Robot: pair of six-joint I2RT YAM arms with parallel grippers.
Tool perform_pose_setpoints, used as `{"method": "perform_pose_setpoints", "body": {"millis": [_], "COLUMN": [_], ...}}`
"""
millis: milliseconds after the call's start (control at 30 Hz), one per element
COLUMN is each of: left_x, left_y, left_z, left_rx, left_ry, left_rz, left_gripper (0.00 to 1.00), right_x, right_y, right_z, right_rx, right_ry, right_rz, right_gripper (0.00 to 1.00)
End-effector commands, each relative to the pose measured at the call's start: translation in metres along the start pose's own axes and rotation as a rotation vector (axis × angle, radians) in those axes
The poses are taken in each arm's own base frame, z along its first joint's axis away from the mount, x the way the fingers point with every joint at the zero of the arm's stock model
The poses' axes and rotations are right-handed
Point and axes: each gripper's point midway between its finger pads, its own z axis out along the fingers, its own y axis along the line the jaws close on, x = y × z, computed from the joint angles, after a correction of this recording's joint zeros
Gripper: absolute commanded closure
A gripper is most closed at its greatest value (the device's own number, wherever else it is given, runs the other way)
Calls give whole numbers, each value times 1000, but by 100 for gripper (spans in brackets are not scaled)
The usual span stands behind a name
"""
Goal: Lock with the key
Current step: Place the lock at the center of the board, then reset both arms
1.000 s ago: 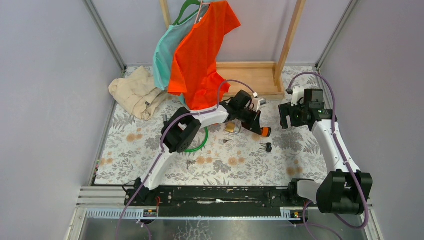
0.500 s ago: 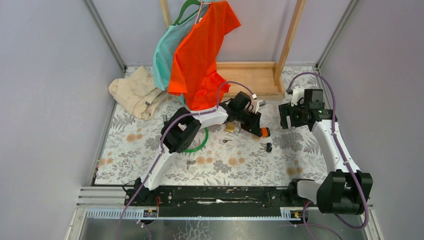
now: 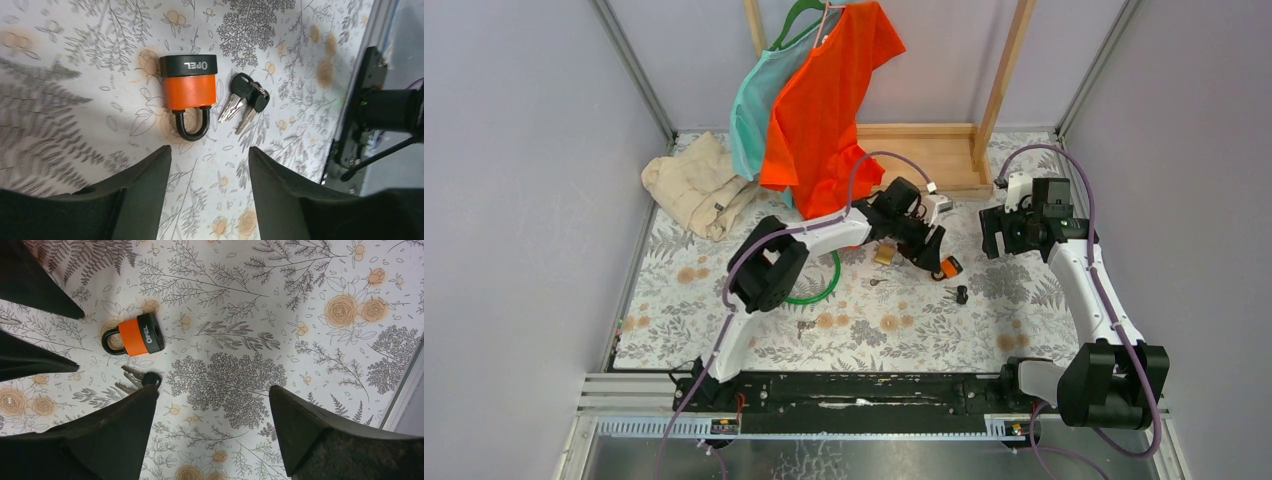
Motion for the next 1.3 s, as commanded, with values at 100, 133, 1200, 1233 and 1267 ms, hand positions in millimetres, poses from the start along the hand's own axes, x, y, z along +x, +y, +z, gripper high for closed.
{"method": "perform_pose_setpoints", "body": {"millis": [100,133,1200,1233,1267], "left_x": [-25,-28,-47,-42,-37], "left_y": [-7,-7,-4,-2,2], "left_z": [-55,-64,-409,-419,-427], "left_rx": [-166,-196,-1012,-1030,-1049], "left_ry": [-15,-24,-644,-665,-685], "left_rz": [313,355,416,398,375], "left_gripper": [28,27,0,0,0], "right_x": [-8,-9,-126,-129,-130], "right_y": [1,0,-27,-26,-25], "right_z": [-4,-3,-68,-71,-72], "right_rx": [-14,-14,111,109,106], "right_ry": [-48,-45,-300,-317,-328], "right_rz": [-38,-41,10,23,40], "right_gripper": [9,8,1,1,1]}}
